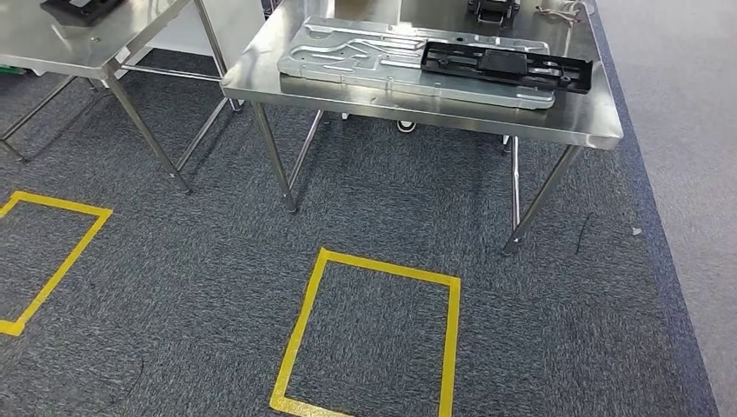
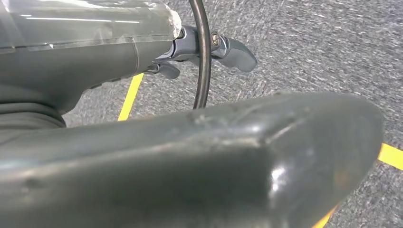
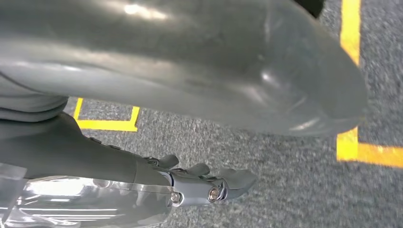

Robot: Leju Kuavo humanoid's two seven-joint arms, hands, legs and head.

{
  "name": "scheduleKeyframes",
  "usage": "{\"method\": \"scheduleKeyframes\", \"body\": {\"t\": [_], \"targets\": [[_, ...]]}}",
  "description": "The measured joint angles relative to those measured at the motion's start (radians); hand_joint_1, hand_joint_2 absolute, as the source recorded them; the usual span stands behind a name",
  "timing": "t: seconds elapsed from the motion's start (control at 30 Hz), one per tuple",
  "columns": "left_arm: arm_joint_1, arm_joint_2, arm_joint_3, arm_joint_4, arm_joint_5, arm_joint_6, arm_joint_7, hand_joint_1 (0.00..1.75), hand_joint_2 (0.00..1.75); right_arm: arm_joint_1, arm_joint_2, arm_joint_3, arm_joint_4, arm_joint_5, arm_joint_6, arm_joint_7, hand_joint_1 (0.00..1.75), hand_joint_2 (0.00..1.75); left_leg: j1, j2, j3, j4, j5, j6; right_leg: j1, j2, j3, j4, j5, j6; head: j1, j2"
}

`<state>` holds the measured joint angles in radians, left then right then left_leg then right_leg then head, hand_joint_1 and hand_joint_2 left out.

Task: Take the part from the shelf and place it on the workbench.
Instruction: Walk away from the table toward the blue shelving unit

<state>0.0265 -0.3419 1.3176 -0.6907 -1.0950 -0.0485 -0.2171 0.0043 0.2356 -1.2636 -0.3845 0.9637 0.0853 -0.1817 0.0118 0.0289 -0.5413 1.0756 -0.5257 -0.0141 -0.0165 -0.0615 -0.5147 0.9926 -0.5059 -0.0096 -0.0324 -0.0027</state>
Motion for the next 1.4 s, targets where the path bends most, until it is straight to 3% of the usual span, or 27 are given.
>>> {"method": "scheduleKeyframes", "body": {"t": [0.07,0.13,0.2,0.27,0.33,0.37,0.4,0.47,0.5,0.53,0.6,0.67,0.73,0.8,0.83,0.87,0.9,0.93,1.0,1.07,1.17,1.23,1.3,1.37,1.4], "targets": [[0.007,-0.002,-0.029,-0.011,0.02,-0.005,-0.005,0.0,0.0,-0.002,0.0,-0.002,0.004,0.014,-0.003,0.008,0.0,0.0,-0.005,0.016,0.028,-0.069,0.019,0.01,0.003,-0.011,0.0,0.005,-0.003,0.011,0.0,0.0],[0.018,-0.003,-0.06,-0.023,0.04,-0.012,-0.01,0.0,0.0,-0.007,-0.001,-0.004,0.008,0.026,-0.005,0.011,0.0,0.0,-0.008,0.005,0.024,-0.074,0.021,0.023,0.005,-0.021,0.002,0.004,-0.001,0.023,0.0,0.0],[0.029,-0.005,-0.089,-0.034,0.054,-0.02,-0.011,0.0,0.0,-0.01,-0.003,-0.006,0.011,0.035,-0.006,0.013,0.0,0.0,-0.006,-0.007,0.025,-0.081,0.03,0.038,0.001,-0.003,-0.002,0.019,-0.017,0.034,0.0,0.0],[0.035,-0.007,-0.115,-0.046,0.061,-0.024,-0.01,0.0,0.0,-0.011,-0.006,-0.01,0.017,0.041,-0.007,0.015,0.0,0.0,-0.003,-0.019,0.021,-0.085,0.04,0.051,-0.002,0.035,-0.041,0.105,-0.077,0.041,0.0,0.0],[0.04,-0.008,-0.139,-0.053,0.064,-0.026,-0.005,0.0,0.0,-0.01,-0.008,-0.014,0.024,0.044,-0.01,0.019,0.0,0.0,-0.007,-0.036,0.013,-0.084,0.045,0.058,-0.001,0.054,-0.104,0.238,-0.14,0.042,0.0,0.0],[0.043,-0.008,-0.15,-0.056,0.065,-0.028,-0.001,0.0,0.0,-0.011,-0.01,-0.015,0.027,0.047,-0.011,0.021,0.0,0.0,-0.009,-0.046,0.01,-0.084,0.046,0.059,-0.001,0.056,-0.123,0.279,-0.149,0.042,0.0,0.0],[0.048,-0.008,-0.16,-0.058,0.066,-0.031,0.006,0.0,0.0,-0.011,-0.011,-0.016,0.031,0.049,-0.012,0.024,0.0,0.0,-0.01,-0.057,0.01,-0.082,0.046,0.059,0.0,0.057,-0.125,0.282,-0.135,0.04,0.0,0.0],[0.055,-0.01,-0.179,-0.064,0.066,-0.038,0.017,0.0,0.0,-0.012,-0.016,-0.019,0.037,0.056,-0.012,0.027,0.0,0.0,-0.012,-0.079,0.012,-0.079,0.046,0.058,0.002,0.072,-0.076,0.179,-0.062,0.03,0.0,0.0],[0.057,-0.012,-0.188,-0.067,0.067,-0.04,0.022,0.0,0.0,-0.012,-0.019,-0.021,0.04,0.059,-0.012,0.027,0.0,0.0,-0.014,-0.09,0.011,-0.077,0.046,0.057,0.003,0.093,-0.045,0.111,-0.031,0.024,0.0,0.0],[0.058,-0.013,-0.196,-0.07,0.067,-0.041,0.024,0.0,0.0,-0.012,-0.023,-0.023,0.042,0.063,-0.012,0.028,0.0,0.0,-0.015,-0.101,0.009,-0.075,0.046,0.054,0.003,0.111,-0.021,0.055,-0.011,0.019,0.0,0.0],[0.059,-0.015,-0.209,-0.075,0.068,-0.042,0.026,0.0,0.0,-0.015,-0.028,-0.025,0.047,0.07,-0.011,0.031,0.0,0.0,-0.014,-0.118,0.0,-0.072,0.049,0.043,0.006,0.129,-0.006,0.012,-0.006,0.013,0.0,0.0],[0.064,-0.015,-0.216,-0.081,0.069,-0.044,0.026,0.0,0.0,-0.021,-0.031,-0.025,0.051,0.076,-0.008,0.034,0.0,0.0,-0.01,-0.129,-0.008,-0.07,0.05,0.031,0.005,0.11,-0.004,0.003,-0.002,0.007,0.0,0.0],[0.067,-0.015,-0.22,-0.086,0.069,-0.048,0.026,0.0,0.0,-0.023,-0.033,-0.026,0.053,0.08,-0.002,0.034,0.0,0.0,-0.012,-0.1,-0.027,-0.031,0.022,0.02,-0.001,0.087,0.001,-0.008,0.003,-0.005,0.0,0.0],[0.066,-0.015,-0.223,-0.089,0.07,-0.053,0.025,0.0,0.0,-0.021,-0.035,-0.027,0.054,0.083,0.0,0.034,0.0,0.0,-0.008,-0.056,-0.079,0.083,-0.042,0.011,-0.002,0.062,0.002,-0.012,0.005,-0.012,0.0,0.0],[0.066,-0.015,-0.224,-0.089,0.07,-0.055,0.025,0.0,0.0,-0.02,-0.036,-0.029,0.055,0.084,0.001,0.033,0.0,0.0,-0.005,-0.046,-0.111,0.149,-0.071,0.006,-0.001,0.048,0.002,-0.011,0.004,-0.013,0.0,0.0],[0.066,-0.015,-0.225,-0.089,0.07,-0.056,0.025,0.0,0.0,-0.02,-0.037,-0.03,0.055,0.085,0.001,0.033,0.0,0.0,-0.001,-0.04,-0.132,0.196,-0.085,0.001,0.0,0.035,0.001,-0.01,0.003,-0.013,0.0,0.0],[0.068,-0.015,-0.225,-0.09,0.07,-0.056,0.025,0.0,0.0,-0.021,-0.038,-0.03,0.056,0.085,0.001,0.033,0.0,0.0,0.001,-0.036,-0.136,0.208,-0.08,-0.002,0.0,0.024,0.001,-0.009,0.002,-0.012,0.0,0.0],[0.069,-0.015,-0.225,-0.09,0.07,-0.056,0.025,0.0,0.0,-0.021,-0.039,-0.03,0.056,0.086,0.001,0.033,0.0,0.0,0.003,-0.032,-0.119,0.179,-0.057,-0.003,0.0,0.014,0.001,-0.007,0.0,-0.011,0.0,0.0],[0.071,-0.015,-0.225,-0.092,0.07,-0.056,0.024,0.0,0.0,-0.023,-0.039,-0.03,0.058,0.087,0.001,0.033,0.0,0.0,0.003,-0.006,-0.046,0.041,0.003,0.0,0.001,-0.005,0.005,-0.004,-0.005,-0.005,0.0,0.0],[0.069,-0.015,-0.225,-0.096,0.07,-0.057,0.022,0.0,0.0,-0.023,-0.039,-0.031,0.059,0.091,0.001,0.032,0.0,0.0,-0.002,0.015,0.004,-0.058,0.033,0.01,0.004,-0.022,0.009,0.0,-0.01,0.005,0.0,0.0],[0.068,-0.015,-0.222,-0.098,0.07,-0.057,0.016,0.0,0.0,-0.03,-0.039,-0.031,0.06,0.102,0.007,0.024,0.0,0.0,-0.007,0.0,0.007,-0.075,0.038,0.026,0.005,-0.035,0.013,-0.001,-0.012,0.023,0.0,0.0],[0.056,-0.006,-0.21,-0.079,0.069,-0.026,-0.001,0.0,0.0,-0.033,-0.04,-0.03,0.06,0.119,0.016,0.015,0.0,0.0,-0.003,-0.014,0.009,-0.085,0.049,0.041,0.002,-0.002,0.003,0.027,-0.037,0.033,0.0,0.0],[0.026,0.02,-0.188,-0.018,0.065,0.031,-0.026,0.0,0.0,-0.031,-0.04,-0.03,0.061,0.136,0.022,0.009,0.0,0.0,-0.001,-0.031,0.005,-0.089,0.057,0.051,-0.001,0.044,-0.047,0.133,-0.102,0.037,0.0,0.0],[-0.001,0.051,-0.168,0.053,0.062,0.07,-0.043,0.0,0.0,-0.03,-0.04,-0.03,0.064,0.144,0.023,0.008,0.0,0.0,-0.003,-0.05,-0.001,-0.088,0.06,0.055,0.0,0.057,-0.11,0.26,-0.153,0.037,0.0,0.0],[-0.01,0.065,-0.16,0.08,0.062,0.079,-0.046,0.0,0.0,-0.031,-0.04,-0.03,0.065,0.146,0.024,0.008,0.0,0.0,-0.003,-0.061,-0.001,-0.087,0.06,0.055,0.0,0.059,-0.124,0.284,-0.149,0.037,0.0,0.0]]}}
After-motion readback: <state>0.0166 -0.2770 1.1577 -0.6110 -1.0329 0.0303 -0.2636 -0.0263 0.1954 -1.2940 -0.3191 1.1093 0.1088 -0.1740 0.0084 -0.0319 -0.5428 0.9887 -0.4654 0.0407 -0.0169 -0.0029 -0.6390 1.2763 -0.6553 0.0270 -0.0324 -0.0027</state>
